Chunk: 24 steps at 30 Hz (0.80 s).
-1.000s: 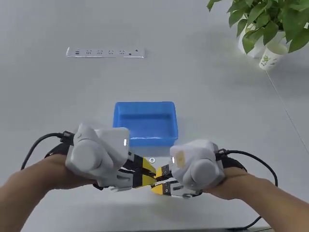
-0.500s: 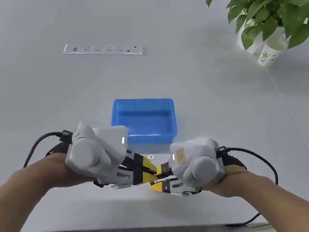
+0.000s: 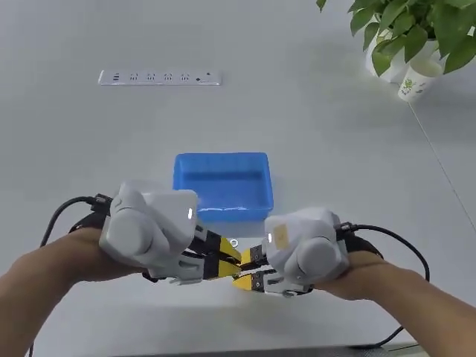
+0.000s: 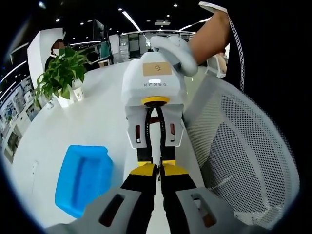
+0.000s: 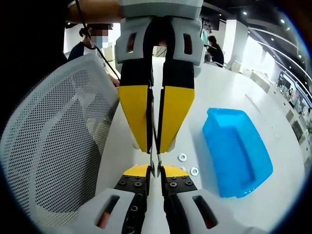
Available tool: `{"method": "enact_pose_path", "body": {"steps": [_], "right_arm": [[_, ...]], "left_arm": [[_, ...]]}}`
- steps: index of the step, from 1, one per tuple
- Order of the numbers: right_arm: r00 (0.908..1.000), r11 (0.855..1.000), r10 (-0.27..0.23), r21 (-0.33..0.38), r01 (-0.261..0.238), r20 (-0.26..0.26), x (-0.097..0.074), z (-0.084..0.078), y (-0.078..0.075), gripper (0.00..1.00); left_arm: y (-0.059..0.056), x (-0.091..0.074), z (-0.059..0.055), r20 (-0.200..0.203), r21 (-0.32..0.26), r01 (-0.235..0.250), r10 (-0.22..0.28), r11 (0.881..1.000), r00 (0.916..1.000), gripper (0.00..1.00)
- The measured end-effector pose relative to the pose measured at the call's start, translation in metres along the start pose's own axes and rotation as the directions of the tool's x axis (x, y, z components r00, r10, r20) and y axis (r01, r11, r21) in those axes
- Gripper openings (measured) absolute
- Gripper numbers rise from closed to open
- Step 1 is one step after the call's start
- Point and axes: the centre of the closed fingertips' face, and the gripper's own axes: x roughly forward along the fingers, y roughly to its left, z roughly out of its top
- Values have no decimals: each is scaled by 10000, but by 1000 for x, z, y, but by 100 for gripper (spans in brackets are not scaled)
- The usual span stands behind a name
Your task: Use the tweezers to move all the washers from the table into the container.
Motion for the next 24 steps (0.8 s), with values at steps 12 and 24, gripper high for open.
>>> {"method": "enact_pose_path", "body": {"steps": [12, 24], "right_arm": [[9994, 9993, -351, 163, 351, 17, -5, -4, -12, 11], [9988, 9982, -490, 349, 490, -29, -7, -11, -20, 11]], "left_arm": [[11, 4, 4, -69, 190, 63, -62, 9998, 10000, 7], [19, 10, 5, -87, 231, 201, -199, 9995, 9998, 7]]}}
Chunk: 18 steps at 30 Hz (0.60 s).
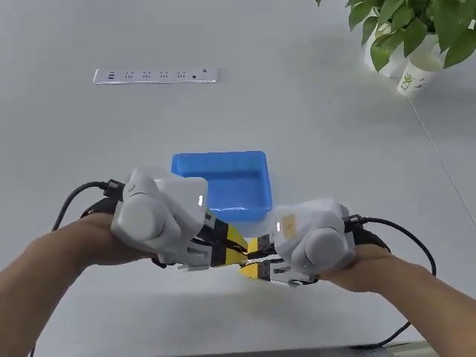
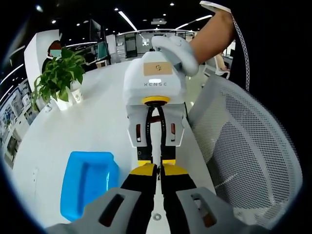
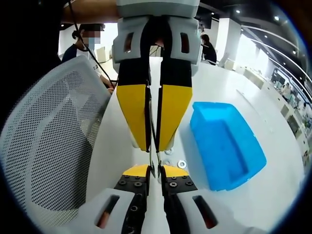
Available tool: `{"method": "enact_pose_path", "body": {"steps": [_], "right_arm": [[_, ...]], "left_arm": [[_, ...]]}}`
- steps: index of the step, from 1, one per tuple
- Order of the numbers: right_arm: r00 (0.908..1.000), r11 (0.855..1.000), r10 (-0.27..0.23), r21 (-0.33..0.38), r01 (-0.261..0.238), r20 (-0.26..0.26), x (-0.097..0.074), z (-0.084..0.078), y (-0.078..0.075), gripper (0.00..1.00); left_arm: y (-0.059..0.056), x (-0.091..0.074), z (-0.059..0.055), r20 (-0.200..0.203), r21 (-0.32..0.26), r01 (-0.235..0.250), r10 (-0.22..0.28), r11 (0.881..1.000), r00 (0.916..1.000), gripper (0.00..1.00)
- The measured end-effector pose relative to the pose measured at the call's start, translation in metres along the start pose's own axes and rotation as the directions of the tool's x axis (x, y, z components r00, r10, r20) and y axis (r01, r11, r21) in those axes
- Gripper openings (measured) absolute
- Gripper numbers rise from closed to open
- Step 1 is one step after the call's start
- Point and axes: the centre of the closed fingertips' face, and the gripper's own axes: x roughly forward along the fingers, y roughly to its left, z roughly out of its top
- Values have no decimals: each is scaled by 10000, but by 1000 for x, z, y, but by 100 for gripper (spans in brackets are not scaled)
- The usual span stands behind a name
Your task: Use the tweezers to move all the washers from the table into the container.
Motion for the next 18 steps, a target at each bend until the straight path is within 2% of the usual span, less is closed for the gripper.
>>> {"method": "enact_pose_path", "body": {"steps": [18], "right_arm": [[10000, 9999, -6, 160, 6, -7, 3, -4, -5, 12]], "left_arm": [[7, 3, -3, -10, -132, 125, -125, 9998, 9999, 7]]}}
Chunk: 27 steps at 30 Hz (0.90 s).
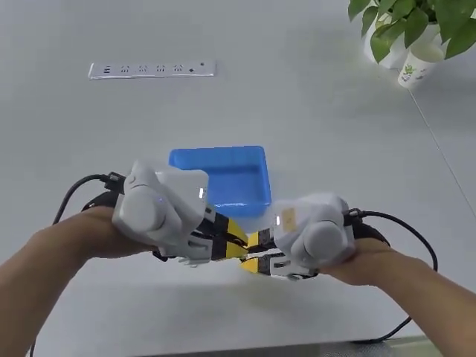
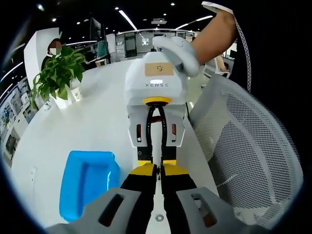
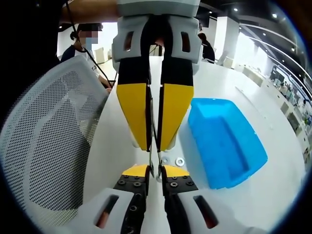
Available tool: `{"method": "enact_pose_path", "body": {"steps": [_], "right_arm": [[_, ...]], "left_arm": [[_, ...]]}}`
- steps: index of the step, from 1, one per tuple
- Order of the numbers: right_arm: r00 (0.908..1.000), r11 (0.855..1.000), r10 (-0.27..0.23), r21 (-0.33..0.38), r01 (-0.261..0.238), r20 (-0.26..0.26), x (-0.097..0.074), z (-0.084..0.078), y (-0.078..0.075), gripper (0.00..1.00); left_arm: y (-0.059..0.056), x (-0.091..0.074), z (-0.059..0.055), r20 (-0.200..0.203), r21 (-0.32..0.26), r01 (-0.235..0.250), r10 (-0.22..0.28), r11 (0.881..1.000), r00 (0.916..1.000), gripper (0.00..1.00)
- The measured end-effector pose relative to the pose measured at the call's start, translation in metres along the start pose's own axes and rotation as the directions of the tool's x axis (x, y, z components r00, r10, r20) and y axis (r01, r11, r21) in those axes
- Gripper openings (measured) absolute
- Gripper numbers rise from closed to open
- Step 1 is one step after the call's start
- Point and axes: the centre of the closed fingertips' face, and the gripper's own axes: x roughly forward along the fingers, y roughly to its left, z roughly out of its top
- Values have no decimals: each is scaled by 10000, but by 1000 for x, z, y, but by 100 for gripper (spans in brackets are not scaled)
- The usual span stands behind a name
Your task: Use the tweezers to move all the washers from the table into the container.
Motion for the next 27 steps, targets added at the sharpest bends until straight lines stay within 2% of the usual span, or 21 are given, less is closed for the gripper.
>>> {"method": "enact_pose_path", "body": {"steps": [27], "right_arm": [[9998, 9999, -156, 54, 155, 153, 0, 1, -5, 13]], "left_arm": [[4, 1, 2, -50, 70, 115, -114, 9999, 9999, 7]]}}
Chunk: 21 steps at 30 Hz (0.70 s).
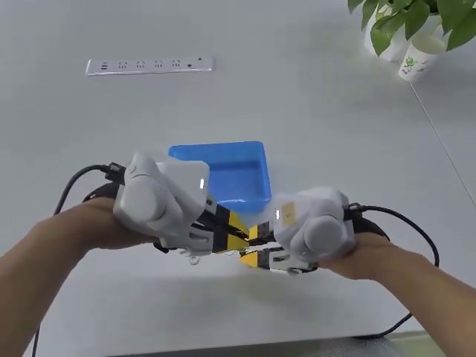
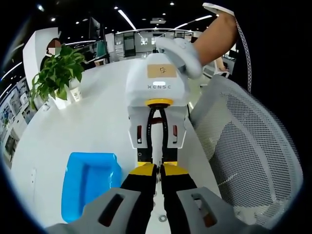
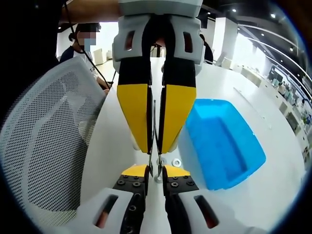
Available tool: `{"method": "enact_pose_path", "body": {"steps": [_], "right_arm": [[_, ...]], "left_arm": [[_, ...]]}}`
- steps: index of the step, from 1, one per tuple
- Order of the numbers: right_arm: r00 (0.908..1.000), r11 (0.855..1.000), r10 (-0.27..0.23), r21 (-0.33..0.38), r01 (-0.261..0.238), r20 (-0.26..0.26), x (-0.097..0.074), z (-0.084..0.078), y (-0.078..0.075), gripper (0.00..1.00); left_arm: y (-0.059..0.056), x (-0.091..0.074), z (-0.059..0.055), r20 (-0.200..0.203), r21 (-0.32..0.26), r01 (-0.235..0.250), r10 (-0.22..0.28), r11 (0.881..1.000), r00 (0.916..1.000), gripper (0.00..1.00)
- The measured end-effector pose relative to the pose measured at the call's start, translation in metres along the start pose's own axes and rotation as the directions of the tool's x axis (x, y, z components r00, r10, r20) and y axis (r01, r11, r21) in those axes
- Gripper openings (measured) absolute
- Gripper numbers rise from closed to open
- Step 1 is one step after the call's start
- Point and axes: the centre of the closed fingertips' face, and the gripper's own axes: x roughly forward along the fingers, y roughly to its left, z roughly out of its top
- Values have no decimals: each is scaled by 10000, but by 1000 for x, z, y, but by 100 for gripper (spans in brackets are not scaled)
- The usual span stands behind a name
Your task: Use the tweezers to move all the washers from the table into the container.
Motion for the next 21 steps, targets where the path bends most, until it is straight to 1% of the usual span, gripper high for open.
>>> {"method": "enact_pose_path", "body": {"steps": [5, 7, 10, 21], "right_arm": [[10000, 10000, -69, 24, 69, 18, -1, 0, -1, 13], [10000, 9999, -59, 83, 58, 34, -1, 0, -1, 13], [10000, 10000, -40, 66, 40, -26, 0, -2, 0, 13], [9999, 9998, -105, 168, 105, 43, 0, -2, -1, 12]], "left_arm": [[1, 0, 1, 1, 54, -4, 4, 10000, 10000, 7], [2, 0, 2, 38, -13, 18, -18, 10000, 10000, 7], [1, 2, -1, -100, 36, 70, -70, 10000, 9999, 7], [3, 3, 0, 2, -23, 85, -85, 10000, 10000, 7]]}}
